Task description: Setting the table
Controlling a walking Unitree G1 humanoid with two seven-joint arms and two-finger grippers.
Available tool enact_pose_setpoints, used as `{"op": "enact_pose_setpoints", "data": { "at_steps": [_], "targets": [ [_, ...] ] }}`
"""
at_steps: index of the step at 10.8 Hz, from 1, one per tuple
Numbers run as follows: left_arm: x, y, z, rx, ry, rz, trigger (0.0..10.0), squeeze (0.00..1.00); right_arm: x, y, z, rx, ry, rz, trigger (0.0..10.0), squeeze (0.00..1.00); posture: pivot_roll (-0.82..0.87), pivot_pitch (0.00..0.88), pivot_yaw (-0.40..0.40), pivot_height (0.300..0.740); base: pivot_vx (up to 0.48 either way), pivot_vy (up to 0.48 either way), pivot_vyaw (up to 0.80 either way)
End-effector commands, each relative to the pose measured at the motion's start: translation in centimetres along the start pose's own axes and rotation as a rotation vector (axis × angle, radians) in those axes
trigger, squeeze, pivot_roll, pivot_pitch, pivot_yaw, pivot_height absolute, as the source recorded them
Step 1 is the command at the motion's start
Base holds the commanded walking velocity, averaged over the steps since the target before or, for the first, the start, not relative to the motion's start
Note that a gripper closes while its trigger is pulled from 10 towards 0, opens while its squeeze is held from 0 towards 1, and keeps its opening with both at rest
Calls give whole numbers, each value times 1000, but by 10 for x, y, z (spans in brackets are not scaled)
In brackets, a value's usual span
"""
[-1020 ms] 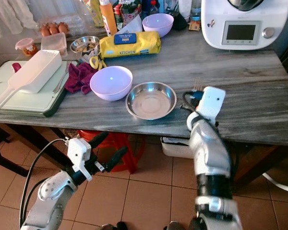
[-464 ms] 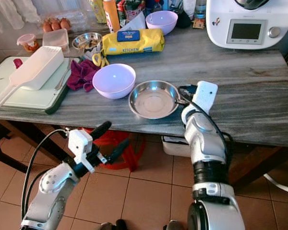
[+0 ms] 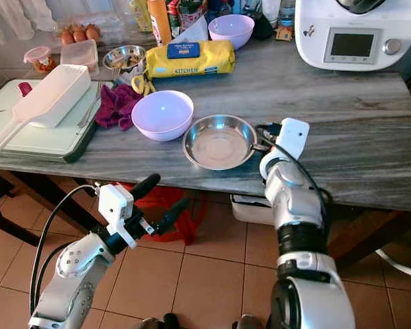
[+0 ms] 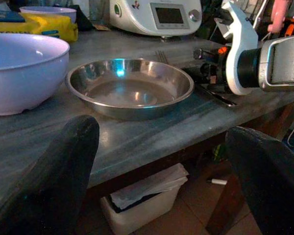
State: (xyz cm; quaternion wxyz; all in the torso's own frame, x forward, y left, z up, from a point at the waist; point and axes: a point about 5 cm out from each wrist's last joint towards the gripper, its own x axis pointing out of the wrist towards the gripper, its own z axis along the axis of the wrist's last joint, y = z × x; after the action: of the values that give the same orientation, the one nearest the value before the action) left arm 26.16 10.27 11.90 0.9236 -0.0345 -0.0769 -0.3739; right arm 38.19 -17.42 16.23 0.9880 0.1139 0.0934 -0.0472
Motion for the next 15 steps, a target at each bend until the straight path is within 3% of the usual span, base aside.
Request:
{"op": "enact_pose_setpoints", "data": {
  "at_steps": [1, 2, 3, 4, 7, 10, 15],
  "targets": [
    [-3, 1, 1, 13, 11, 5, 10000, 0, 2, 5, 1, 6, -1, 13, 10000, 0, -144, 181, 100, 740, 0, 0, 0],
    [-3, 0, 1, 13, 12, 5, 10000, 0, 2, 5, 0, 6, 2, 14, 10000, 0, -145, 181, 101, 740, 0, 0, 0],
    [-3, 0, 2, 13, 14, 4, 10000, 0, 3, 4, -1, 6, 4, 13, 10000, 549, -145, 181, 101, 740, 0, 0, 0],
    [-3, 0, 3, 13, 15, 5, 10000, 0, 4, 3, -2, 6, 6, 7, 10000, 1000, -143, 181, 99, 740, 0, 0, 0],
    [-2, 0, 5, 16, 16, 5, 10000, 0, 4, 3, -4, 16, 4, 12, 10000, 1000, -139, 174, 102, 740, 0, 0, 0],
    [-2, 0, 5, 20, 14, 5, 10000, 0, -1, 5, 9, -2, -73, 15, 10000, 1000, -139, 167, 102, 740, 0, 0, 0],
    [1, 4, 7, 31, 1, 17, 10000, 0, -30, 6, 31, -52, -267, 0, 10000, 1000, -145, 154, 105, 740, 0, 0, 0]
  ]
}}
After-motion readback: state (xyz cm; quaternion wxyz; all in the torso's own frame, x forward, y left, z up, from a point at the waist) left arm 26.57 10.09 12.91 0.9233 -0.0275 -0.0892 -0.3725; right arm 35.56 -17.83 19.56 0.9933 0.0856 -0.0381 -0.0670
